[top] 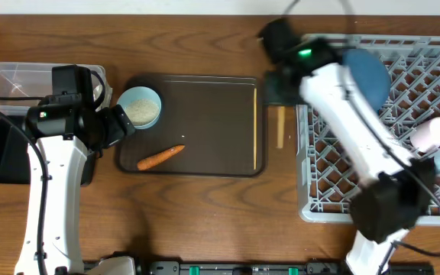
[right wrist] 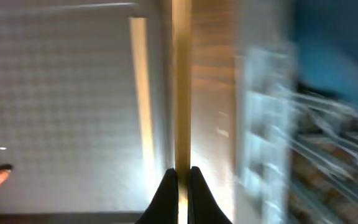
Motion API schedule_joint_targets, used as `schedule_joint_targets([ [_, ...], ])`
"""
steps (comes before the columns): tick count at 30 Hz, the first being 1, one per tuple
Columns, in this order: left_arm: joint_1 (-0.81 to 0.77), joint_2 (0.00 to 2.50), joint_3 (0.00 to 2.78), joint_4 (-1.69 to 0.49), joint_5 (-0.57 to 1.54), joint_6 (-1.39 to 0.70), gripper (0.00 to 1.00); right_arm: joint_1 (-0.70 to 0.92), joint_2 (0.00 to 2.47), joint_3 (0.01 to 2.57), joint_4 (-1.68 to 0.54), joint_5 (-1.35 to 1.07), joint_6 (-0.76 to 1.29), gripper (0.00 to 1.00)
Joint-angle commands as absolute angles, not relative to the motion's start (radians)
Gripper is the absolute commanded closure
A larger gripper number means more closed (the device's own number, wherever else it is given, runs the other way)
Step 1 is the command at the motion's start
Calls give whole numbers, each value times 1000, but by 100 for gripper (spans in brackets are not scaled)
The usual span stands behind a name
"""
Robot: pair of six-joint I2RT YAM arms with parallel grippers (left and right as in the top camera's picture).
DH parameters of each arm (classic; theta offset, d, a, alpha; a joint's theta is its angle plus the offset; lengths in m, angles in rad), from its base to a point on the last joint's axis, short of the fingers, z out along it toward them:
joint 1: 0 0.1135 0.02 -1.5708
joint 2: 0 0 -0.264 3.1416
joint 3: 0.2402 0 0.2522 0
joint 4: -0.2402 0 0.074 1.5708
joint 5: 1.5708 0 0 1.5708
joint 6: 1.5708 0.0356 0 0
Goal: Sort waste into correct bins and load items into the dishwasher rack
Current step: 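Carry the chopstick right and insert it upright into the rack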
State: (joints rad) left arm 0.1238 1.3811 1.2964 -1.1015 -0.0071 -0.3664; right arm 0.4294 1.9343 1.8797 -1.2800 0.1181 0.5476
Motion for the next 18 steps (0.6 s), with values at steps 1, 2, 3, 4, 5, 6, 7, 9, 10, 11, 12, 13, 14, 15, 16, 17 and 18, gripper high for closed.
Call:
schedule_joint_targets([
  [1,129,1378,1290,-1107,-20,-372,2,368,1893,1860,-1333,131,569,99],
  [2,129,1378,1290,-1107,-20,-372,2,347,1874,1844,-1355,131,568,99],
  [3,129,1378,1290,-1107,-20,-372,2,331,1860,1831,-1370,131,568,99],
  [4,129,1378,1290,-1107,-20,-372,2,313,1843,1809,-1381,131,568,99],
  [5,129,1378,1290,-1107,-20,-372,2,301,1826,1785,-1383,131,567,99],
  [6,129,1378,1290,-1107,-20,-372,2,289,1803,1753,-1380,129,566,99],
  [7,129,1378,1290,-1107,-20,-372,2,281,1780,1716,-1371,126,551,99],
  [9,129,1378,1290,-1107,-20,-372,2,274,1737,1647,-1354,124,527,99],
  [10,129,1378,1290,-1107,-20,-372,2,273,1710,1604,-1343,124,517,99],
  [11,129,1378,1290,-1107,-20,-372,2,273,1689,1567,-1330,124,503,99],
  [12,129,1378,1290,-1107,-19,-372,2,273,1671,1536,-1315,122,484,99],
  [13,129,1378,1290,-1107,-19,-372,2,273,1650,1498,-1299,123,456,99],
  [14,129,1378,1290,-1107,-20,-372,2,273,1633,1467,-1283,119,431,99],
  [15,129,1378,1290,-1107,-20,-372,2,273,1615,1431,-1268,115,393,99],
  [16,129,1378,1290,-1107,-20,-372,2,273,1609,1417,-1264,115,387,99],
  [17,129,1378,1290,-1107,-20,-372,2,273,1602,1396,-1259,115,373,99],
  [18,129,1378,1290,-1107,-20,-372,2,273,1600,1376,-1254,111,353,99],
])
